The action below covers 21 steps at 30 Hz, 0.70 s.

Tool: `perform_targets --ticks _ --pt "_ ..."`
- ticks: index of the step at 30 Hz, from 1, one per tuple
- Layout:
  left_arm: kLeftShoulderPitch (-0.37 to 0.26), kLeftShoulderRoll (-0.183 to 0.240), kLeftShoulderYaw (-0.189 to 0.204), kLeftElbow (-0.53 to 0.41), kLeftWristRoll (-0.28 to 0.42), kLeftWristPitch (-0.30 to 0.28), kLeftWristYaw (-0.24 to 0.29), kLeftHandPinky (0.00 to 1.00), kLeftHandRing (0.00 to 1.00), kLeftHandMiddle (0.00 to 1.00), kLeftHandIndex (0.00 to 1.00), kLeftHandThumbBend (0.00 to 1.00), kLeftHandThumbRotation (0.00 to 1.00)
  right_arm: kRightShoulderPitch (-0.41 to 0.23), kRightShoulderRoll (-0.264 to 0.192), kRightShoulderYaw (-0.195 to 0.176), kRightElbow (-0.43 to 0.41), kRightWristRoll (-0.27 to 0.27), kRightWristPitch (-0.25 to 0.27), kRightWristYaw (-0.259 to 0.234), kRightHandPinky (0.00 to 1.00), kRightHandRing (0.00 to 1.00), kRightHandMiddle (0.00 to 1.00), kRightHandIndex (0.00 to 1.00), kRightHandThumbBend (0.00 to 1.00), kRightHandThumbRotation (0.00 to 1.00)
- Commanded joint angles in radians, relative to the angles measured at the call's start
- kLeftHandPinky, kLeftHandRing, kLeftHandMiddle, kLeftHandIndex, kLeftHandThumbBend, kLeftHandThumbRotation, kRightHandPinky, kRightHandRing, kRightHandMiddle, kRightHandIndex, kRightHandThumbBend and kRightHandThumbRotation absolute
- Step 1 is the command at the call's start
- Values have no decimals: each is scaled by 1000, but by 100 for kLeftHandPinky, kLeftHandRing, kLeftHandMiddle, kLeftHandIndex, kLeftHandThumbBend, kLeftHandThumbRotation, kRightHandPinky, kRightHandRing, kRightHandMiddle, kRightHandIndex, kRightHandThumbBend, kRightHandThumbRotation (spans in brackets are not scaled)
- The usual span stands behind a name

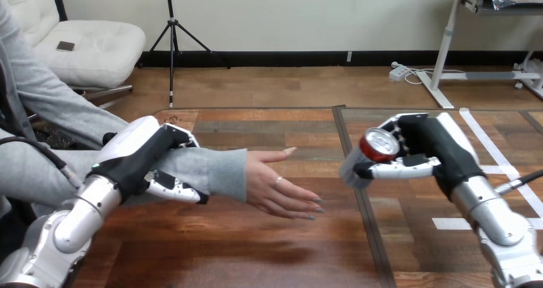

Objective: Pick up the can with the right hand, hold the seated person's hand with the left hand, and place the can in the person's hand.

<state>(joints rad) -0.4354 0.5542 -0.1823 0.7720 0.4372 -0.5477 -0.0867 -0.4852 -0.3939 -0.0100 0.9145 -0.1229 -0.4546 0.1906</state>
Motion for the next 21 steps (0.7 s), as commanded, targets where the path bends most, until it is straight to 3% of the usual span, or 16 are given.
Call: perform_targets --ticks 1,21 --pt "-132 -43 33 -62 -51 -50 37 26 30 36 44 68 0 -125 19 6 -56 -3 -18 -16 35 37 41 42 84 0" --pt "-138 -74 36 -68 -59 -34 15 26 30 36 43 67 0 -143 80 6 -42 20 -21 18 33 35 40 41 85 0"
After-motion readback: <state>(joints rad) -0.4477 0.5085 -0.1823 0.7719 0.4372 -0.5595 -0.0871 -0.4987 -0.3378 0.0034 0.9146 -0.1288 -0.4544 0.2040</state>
